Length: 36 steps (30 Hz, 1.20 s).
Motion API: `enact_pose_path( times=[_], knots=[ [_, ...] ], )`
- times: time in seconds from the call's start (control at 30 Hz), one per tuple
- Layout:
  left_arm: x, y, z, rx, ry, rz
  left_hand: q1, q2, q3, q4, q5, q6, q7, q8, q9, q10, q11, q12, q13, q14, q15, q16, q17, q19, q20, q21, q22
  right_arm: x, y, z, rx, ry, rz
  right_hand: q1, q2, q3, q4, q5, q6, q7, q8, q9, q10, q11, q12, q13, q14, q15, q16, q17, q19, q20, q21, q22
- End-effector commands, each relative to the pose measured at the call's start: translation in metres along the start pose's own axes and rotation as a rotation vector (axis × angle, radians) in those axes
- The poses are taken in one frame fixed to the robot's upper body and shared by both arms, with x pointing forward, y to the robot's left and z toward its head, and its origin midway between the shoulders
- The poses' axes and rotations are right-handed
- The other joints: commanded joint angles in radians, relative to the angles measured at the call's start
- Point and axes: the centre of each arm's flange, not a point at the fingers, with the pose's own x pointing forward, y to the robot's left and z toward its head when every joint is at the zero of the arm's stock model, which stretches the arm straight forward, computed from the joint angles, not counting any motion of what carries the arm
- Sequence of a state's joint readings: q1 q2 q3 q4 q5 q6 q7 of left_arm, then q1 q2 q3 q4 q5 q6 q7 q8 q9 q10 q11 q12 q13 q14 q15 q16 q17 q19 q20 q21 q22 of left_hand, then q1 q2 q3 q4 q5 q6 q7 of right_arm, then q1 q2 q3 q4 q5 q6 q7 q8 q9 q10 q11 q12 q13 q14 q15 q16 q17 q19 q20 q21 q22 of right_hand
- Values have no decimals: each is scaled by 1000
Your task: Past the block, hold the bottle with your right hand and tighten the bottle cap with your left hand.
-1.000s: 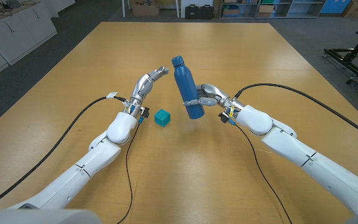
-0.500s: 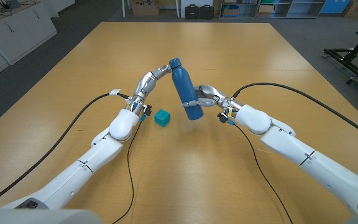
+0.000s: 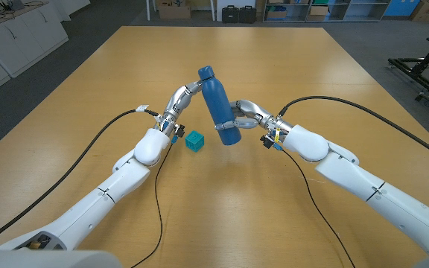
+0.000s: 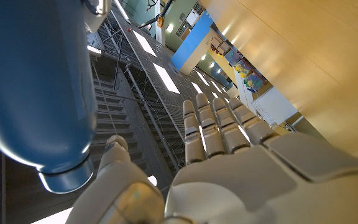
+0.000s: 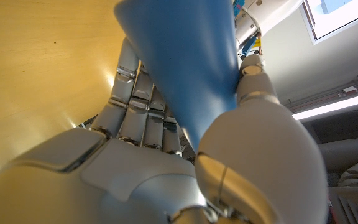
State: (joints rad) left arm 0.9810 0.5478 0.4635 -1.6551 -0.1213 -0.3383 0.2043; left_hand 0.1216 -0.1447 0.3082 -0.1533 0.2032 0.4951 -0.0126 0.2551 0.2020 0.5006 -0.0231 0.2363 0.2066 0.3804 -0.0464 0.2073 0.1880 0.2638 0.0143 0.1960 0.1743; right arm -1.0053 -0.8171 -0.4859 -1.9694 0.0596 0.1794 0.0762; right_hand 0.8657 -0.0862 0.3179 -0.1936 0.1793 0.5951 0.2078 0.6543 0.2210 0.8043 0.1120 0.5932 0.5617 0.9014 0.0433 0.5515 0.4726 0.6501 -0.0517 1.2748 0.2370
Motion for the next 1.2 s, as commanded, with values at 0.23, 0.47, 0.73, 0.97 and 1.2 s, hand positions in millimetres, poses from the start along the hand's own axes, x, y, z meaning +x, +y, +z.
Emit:
enact_pose_path(
  times=[0.23, 0.47, 0.73, 0.97, 1.2],
  knots=[
    [-7, 3, -5, -10, 24, 17, -5, -6, 1, -2, 0, 12, 0, -1, 4, 10, 2, -4, 6, 9, -68, -1, 3, 1, 8, 2, 5, -13, 0, 10, 6, -28, -17, 180, 189, 238, 27, 5, 272, -240, 5, 3, 282, -272, -2, 3, 170, -253, 4, 6, -6, -140, 11, -1],
    [-12, 4, -5, -13, 28, 19, -4, -4, 1, -1, -1, 13, 1, -1, 4, 11, -1, -4, 6, 9, -67, -1, 3, 1, 8, 2, 5, -10, 1, 0, 24, 0, -28, 180, 188, 241, 26, 5, 271, -240, 4, 3, 283, -274, -3, 5, 171, -253, 3, 8, -7, -140, 15, -5],
    [-21, 6, -2, -21, 12, 32, -4, -4, 1, -1, -1, 13, 1, -1, 4, 11, 1, -4, 6, 10, -68, -1, 3, 1, 8, 2, 5, -5, -1, -26, 60, 77, -56, 180, 187, 243, 26, 5, 272, -239, 3, 3, 286, -271, -5, 6, 172, -254, 2, 10, -7, -140, 21, -9],
    [-23, 6, -1, -21, 5, 31, -3, -3, 1, -1, -1, 13, 0, -2, 4, 11, -2, -5, 6, 9, -68, -2, 3, 2, 8, 2, 5, -1, -2, -39, 66, 114, -60, 180, 187, 245, 26, 5, 272, -239, 3, 3, 284, -271, -6, 10, 173, -254, 2, 12, -9, -140, 24, -11],
    [-22, 6, 2, -14, -7, 27, -4, -4, 1, -1, -2, 11, -1, -3, 4, 9, -1, -6, 6, 10, -67, -2, 3, 2, 10, 2, 5, 2, -1, -43, 67, 127, -40, 179, 187, 246, 26, 5, 272, -238, 2, 4, 284, -271, -7, 12, 173, -253, 1, 13, -9, -140, 28, -14]
  ],
)
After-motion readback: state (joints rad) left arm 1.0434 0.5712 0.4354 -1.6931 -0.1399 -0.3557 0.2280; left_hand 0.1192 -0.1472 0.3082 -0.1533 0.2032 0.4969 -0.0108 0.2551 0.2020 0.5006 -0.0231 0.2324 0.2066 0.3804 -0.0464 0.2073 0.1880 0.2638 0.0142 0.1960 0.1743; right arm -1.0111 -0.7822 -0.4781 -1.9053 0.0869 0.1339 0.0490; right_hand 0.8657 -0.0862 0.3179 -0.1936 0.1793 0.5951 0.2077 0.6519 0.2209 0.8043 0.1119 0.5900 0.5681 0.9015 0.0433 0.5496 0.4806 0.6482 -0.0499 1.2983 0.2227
